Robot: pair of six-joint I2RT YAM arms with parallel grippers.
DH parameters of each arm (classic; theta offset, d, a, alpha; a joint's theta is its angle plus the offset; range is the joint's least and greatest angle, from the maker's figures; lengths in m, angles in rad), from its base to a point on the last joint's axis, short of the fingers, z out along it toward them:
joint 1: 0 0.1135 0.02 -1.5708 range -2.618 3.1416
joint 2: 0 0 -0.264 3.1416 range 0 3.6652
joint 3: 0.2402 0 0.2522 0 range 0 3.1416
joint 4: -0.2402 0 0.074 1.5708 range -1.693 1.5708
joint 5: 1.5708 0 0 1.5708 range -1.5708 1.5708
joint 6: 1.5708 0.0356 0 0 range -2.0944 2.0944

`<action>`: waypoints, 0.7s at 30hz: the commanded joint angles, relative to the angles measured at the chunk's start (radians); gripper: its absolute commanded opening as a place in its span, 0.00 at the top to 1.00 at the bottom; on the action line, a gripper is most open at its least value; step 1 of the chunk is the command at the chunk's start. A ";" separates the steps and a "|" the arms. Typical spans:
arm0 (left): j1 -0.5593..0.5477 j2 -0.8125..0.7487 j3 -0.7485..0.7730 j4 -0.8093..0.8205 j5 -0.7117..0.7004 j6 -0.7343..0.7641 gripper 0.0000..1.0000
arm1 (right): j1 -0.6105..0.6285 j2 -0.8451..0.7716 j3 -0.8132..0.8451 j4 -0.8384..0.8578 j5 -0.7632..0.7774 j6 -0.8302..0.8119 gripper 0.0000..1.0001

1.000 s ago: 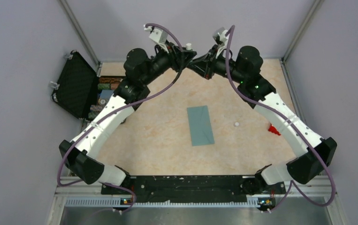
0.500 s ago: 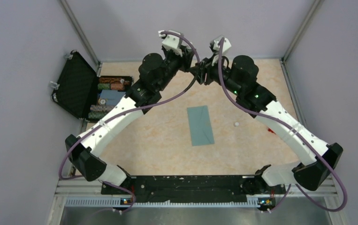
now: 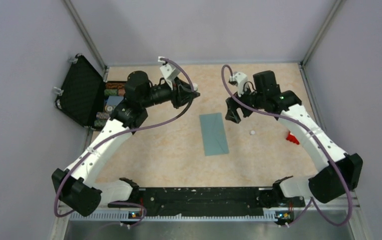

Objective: Place the letter into the envelope and seal it

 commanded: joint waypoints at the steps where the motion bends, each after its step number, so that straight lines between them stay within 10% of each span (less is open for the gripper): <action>1: 0.006 -0.051 -0.039 0.016 0.251 -0.029 1.00 | -0.056 0.071 -0.083 -0.179 0.073 -0.148 0.04; 7: 0.006 -0.058 -0.055 -0.054 0.301 -0.024 1.00 | -0.124 0.180 -0.082 -0.157 0.160 -0.157 0.10; 12: 0.006 -0.064 -0.059 -0.062 0.287 -0.023 1.00 | -0.132 0.257 -0.063 -0.163 0.266 -0.251 0.38; 21: 0.006 -0.049 -0.052 -0.069 0.270 -0.036 1.00 | -0.141 0.334 -0.110 -0.104 0.391 -0.286 0.44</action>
